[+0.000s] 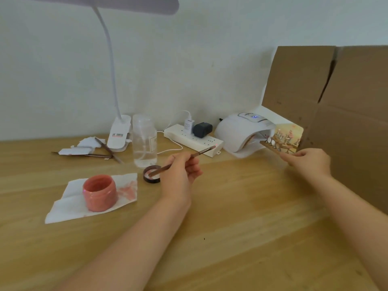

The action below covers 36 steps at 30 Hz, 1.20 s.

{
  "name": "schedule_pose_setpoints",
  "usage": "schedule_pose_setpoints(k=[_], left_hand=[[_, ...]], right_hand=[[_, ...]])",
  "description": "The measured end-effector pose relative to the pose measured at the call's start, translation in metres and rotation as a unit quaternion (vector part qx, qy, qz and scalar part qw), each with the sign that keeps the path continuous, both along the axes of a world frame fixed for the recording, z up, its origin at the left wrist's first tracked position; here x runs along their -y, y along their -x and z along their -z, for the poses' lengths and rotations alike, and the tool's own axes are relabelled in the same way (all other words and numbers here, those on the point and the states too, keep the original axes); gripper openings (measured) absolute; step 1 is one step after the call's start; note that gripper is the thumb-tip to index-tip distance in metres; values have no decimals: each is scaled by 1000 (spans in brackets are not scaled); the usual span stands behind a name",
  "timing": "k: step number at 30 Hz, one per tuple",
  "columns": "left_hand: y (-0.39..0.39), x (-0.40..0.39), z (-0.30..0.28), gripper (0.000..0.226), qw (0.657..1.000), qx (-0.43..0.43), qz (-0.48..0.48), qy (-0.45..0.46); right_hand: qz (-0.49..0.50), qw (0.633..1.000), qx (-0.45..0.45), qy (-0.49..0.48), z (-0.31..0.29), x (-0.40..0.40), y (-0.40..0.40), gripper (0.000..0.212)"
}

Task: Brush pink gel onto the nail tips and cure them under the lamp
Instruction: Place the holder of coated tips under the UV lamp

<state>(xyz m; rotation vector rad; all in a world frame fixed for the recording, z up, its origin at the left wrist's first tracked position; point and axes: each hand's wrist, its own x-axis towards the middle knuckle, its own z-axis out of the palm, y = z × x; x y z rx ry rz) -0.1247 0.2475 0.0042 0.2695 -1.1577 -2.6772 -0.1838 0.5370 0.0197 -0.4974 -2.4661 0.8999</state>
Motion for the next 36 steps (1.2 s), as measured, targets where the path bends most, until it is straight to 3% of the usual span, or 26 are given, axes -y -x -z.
schedule_pose_setpoints(k=[8,14,29,36], left_hand=[[4,-2,11,21,993,-15,-39,108],[9,-4,14,22,993,2,-52,102],[8,-5,13,20,992,-12,-51,112],[7,-6,12,21,992,-16,-52,111]], right_hand=[[76,996,36,-15,13,3,61,49],[85,996,33,6,26,5,87,41],[-20,998,42,-34,27,10,107,52],[-106,991,-80,-4,-26,11,89,33]])
